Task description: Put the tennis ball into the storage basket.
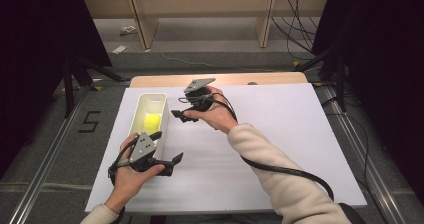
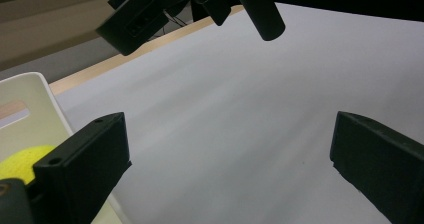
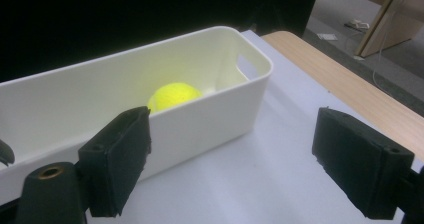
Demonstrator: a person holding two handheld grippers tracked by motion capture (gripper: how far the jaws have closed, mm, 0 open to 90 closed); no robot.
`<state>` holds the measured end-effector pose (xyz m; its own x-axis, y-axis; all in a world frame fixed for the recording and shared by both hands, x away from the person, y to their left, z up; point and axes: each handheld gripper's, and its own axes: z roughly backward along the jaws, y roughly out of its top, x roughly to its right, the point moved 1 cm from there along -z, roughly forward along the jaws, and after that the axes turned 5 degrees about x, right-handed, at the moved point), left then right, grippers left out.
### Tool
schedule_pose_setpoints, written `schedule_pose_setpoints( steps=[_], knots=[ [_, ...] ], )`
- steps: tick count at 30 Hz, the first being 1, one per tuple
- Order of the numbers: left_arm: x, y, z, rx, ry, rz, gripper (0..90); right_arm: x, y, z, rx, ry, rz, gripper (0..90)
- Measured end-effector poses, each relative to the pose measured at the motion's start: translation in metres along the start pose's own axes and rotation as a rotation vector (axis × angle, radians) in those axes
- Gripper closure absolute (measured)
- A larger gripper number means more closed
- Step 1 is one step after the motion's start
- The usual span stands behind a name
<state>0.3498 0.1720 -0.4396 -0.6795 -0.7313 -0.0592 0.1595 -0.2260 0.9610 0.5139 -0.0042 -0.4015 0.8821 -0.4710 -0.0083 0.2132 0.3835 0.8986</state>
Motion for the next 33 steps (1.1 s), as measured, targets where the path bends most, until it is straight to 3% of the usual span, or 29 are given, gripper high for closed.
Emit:
schedule_pose_setpoints(
  steps=[33],
  knots=[
    [-0.001,0.0,0.001,0.004,0.006,0.005,1.9,0.021,-0.027,0.039,0.007,-0.053,-0.048,16.3]
  ],
)
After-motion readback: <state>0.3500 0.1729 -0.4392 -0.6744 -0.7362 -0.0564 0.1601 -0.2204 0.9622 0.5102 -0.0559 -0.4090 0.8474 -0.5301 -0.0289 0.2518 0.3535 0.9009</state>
